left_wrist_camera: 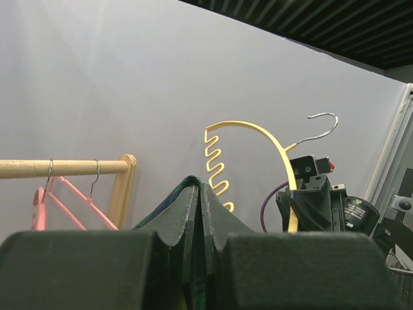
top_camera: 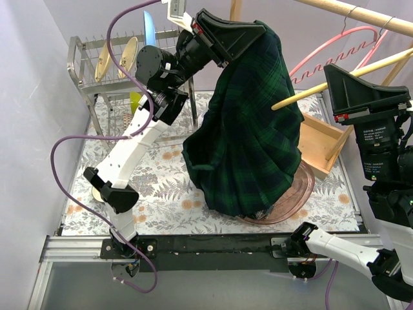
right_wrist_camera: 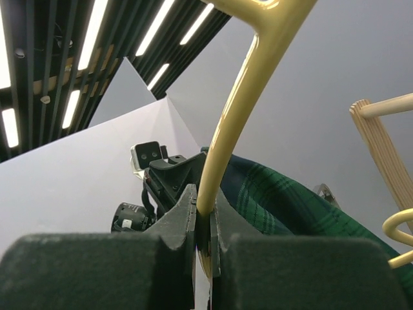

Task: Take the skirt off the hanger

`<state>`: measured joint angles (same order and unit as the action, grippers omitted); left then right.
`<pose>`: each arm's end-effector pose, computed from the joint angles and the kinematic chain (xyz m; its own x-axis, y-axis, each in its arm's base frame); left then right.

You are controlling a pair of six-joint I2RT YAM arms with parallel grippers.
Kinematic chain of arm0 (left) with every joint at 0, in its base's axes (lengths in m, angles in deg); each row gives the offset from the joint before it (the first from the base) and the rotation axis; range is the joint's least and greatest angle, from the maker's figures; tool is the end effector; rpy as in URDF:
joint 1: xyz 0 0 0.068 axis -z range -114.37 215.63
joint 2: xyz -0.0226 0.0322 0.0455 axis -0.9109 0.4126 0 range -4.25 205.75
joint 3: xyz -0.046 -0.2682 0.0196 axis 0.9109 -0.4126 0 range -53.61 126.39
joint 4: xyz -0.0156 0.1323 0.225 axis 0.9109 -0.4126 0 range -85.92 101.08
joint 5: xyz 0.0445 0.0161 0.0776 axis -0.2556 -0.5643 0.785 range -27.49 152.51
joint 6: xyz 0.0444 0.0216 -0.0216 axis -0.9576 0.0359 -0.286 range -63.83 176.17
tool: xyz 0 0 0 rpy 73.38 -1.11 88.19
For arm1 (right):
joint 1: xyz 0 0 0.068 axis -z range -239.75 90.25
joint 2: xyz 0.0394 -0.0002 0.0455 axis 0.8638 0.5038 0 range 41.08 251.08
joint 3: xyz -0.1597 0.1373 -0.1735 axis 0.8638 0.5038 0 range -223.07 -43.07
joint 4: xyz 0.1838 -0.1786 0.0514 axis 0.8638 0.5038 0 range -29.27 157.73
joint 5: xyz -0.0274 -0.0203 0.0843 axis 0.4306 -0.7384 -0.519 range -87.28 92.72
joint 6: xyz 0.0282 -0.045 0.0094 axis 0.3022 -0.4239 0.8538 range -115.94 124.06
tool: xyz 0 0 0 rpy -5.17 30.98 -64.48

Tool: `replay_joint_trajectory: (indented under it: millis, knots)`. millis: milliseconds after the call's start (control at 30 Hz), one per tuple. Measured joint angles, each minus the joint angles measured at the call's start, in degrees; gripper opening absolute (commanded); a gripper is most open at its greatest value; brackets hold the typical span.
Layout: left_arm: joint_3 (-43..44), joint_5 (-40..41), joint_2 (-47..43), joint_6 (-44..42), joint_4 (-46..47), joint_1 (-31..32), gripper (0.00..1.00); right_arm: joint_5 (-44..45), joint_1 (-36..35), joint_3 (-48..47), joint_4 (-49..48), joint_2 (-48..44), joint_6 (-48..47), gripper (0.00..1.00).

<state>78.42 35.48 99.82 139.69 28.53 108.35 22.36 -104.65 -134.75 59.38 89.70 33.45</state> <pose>0.2438 -0.2471 0.6127 -0.7743 -0.4897 -0.4008 0.6145 -0.4306 -0.6610 0.0511 0.0341 0.5980 0.1891 0.8410 -0.5070 -0.6743 0.4865 0.5555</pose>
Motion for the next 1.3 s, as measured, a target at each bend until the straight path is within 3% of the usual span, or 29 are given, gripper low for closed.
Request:
replay_joint_trajectory:
  millis: [133,200,400,500,567,833,900,1167,1200,1233,1300]
  knots:
    - [2.34,0.50,2.12,0.48,1.88,0.09,0.00,0.52,0.00,0.00,0.09,0.00,-0.98,0.01]
    - [-2.56,0.33,-0.15,0.33,2.82,0.39,0.00,0.76,0.00,0.00,0.28,0.00,-1.36,0.01]
    - [-49.44,3.63,-22.40,-2.99,7.52,3.91,0.00,0.94,0.00,0.39,0.87,-0.31,-2.03,0.01]
    - [-67.04,6.80,-28.87,-3.89,9.68,5.55,0.00,1.03,0.00,0.48,1.14,-0.39,-2.36,0.01]
    - [-73.20,8.46,-29.53,-4.20,10.56,5.75,0.00,1.03,0.00,0.68,1.14,-0.46,-2.45,0.01]
    - [-75.93,13.03,-12.07,-5.09,6.32,8.00,0.00,1.44,-0.02,2.60,1.36,-0.63,-2.86,0.01]
    - [-75.93,14.80,-8.79,-4.87,4.13,9.20,0.05,1.57,-0.02,2.62,1.44,-0.55,-3.10,0.01]
    - [-70.23,19.41,0.33,-4.28,-3.52,11.69,0.49,2.51,0.00,4.28,1.25,-0.79,-4.13,0.01]
    - [-68.72,19.61,0.66,-4.72,-5.14,12.02,0.64,2.54,-0.02,4.46,1.27,-0.72,-4.13,0.01]
    - [-66.84,20.00,0.50,-5.25,-7.67,12.41,0.70,2.54,0.00,4.48,1.29,-0.59,-4.11,0.01]
    - [-63.54,20.65,-0.22,-6.80,-11.85,13.03,0.98,2.51,0.00,4.48,1.27,-0.33,-4.11,0.01]
